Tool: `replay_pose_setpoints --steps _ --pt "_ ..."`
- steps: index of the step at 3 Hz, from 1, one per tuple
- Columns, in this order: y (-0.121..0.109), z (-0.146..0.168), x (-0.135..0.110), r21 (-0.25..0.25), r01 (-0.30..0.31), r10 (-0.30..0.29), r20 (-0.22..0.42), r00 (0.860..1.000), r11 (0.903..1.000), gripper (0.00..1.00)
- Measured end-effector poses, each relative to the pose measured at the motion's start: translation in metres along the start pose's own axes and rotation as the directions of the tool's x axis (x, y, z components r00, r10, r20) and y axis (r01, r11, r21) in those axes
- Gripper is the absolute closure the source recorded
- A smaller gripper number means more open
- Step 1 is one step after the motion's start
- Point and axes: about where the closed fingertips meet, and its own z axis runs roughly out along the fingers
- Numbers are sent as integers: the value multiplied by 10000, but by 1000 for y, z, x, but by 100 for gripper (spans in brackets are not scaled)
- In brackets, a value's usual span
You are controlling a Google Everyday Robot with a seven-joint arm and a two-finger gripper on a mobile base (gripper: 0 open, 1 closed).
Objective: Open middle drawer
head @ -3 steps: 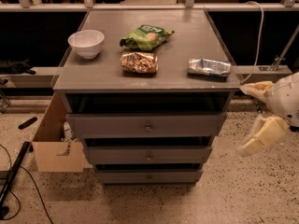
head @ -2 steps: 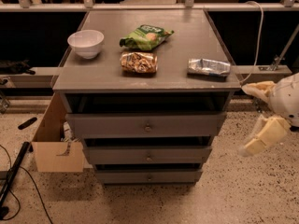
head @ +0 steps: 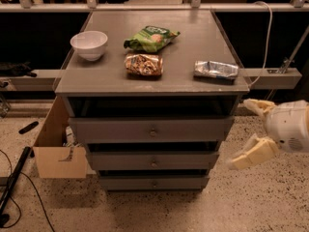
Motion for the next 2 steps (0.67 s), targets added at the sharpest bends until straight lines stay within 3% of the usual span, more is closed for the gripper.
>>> replay_pose_setpoints --steps 1,2 --pt "-8 18 14 1031 -556 472 821 9955 9931 0" --pt "-25 28 30 1980 -943 689 1314 9889 9757 0"
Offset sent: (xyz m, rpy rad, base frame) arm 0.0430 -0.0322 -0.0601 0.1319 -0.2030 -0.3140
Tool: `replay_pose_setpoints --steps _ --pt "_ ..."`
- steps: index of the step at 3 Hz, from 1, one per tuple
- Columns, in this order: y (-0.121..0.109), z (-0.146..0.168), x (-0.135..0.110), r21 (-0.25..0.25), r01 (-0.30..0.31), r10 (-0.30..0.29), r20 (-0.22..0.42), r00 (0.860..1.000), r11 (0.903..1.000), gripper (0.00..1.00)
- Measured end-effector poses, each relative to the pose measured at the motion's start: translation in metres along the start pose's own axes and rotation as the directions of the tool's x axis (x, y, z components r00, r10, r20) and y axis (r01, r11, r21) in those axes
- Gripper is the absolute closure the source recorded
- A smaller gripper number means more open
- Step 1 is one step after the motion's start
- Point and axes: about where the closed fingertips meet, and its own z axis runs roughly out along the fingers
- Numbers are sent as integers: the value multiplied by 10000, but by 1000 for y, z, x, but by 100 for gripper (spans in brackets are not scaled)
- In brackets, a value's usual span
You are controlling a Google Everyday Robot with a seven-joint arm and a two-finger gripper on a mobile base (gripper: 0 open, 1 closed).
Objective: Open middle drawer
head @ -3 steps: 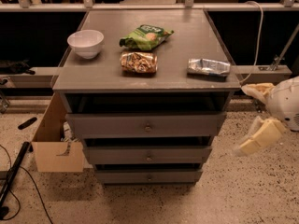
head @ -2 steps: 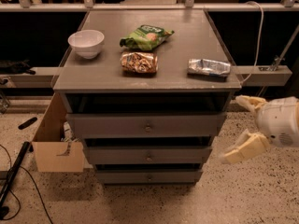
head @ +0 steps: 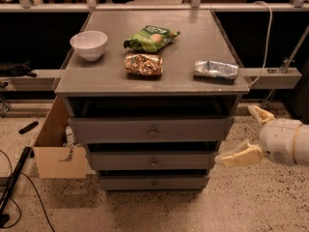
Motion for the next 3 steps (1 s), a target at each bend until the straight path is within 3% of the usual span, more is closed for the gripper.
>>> replay_pose_setpoints --steps 1,2,3 --pt "-7 2 2 378 -26 22 106 9999 9993 0" --pt "-4 7 4 281 -21 20 52 10000 9996 0" --pt "10 26 29 -68 -230 228 -215 9995 9997 0"
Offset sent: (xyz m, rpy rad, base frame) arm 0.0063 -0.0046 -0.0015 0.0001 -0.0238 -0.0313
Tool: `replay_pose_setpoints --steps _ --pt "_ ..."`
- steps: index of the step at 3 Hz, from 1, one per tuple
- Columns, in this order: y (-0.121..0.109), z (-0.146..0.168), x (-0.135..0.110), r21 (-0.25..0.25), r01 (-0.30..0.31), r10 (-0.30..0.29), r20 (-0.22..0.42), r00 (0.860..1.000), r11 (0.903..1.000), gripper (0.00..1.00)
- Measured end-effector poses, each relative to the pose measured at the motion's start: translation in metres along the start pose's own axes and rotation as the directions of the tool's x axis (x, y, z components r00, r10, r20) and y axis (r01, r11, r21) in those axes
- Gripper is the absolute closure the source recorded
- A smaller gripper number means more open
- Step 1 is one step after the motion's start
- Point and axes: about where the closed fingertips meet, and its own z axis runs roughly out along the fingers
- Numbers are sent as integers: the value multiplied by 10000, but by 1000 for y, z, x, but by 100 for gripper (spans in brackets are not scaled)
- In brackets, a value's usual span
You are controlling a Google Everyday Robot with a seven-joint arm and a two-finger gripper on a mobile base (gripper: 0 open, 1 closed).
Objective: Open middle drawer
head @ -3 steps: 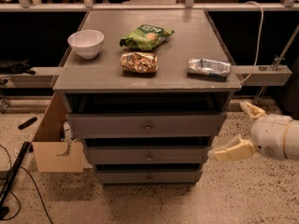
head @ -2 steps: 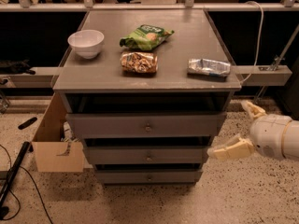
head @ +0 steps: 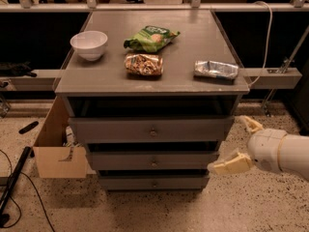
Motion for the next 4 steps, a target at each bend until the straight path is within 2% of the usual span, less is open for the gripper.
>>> replay_pose_setpoints --steps 1,2,3,4 --pt "13 26 48 -218 -275 261 -615 9978 9994 0" --pt "16 39 74 -177 -281 263 -947 9952 9995 0" --pt "8 54 105 -4 -171 169 -1475 9889 9999 0" --pt "-4 65 125 160 512 -467 -2117 9762 9986 0"
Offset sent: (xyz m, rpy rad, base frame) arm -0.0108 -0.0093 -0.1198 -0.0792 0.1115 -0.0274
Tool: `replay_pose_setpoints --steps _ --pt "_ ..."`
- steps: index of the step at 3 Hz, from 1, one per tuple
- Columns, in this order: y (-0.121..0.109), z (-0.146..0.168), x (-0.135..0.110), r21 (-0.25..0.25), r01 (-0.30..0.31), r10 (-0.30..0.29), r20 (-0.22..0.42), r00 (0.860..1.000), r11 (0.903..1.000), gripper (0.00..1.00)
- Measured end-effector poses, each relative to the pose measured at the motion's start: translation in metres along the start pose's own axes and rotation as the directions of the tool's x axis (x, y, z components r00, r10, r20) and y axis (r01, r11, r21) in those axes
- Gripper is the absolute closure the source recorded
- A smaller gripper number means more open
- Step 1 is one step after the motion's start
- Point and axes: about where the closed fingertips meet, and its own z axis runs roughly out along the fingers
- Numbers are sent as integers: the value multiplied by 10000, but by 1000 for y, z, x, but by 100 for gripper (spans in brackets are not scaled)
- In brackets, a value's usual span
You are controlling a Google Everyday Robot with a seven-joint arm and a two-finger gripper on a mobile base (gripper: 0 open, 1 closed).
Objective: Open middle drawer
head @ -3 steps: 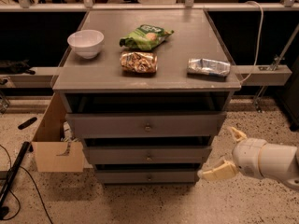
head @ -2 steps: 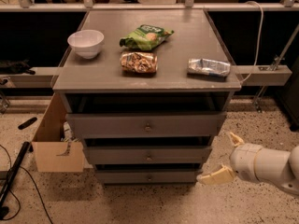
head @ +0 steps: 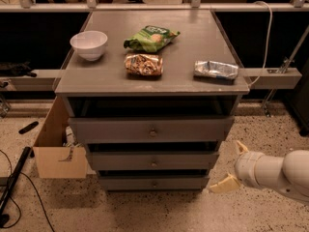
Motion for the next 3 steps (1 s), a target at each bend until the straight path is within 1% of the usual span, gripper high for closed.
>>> replay_pose_setpoints --steps 1,2,3 --pt "-2 2 0 16 157 -157 -69 9999 9999 0" --pt "2 5 -5 43 567 -567 -13 9984 9984 0" --pt "13 24 -13 116 1835 -1837 118 9829 9829 0"
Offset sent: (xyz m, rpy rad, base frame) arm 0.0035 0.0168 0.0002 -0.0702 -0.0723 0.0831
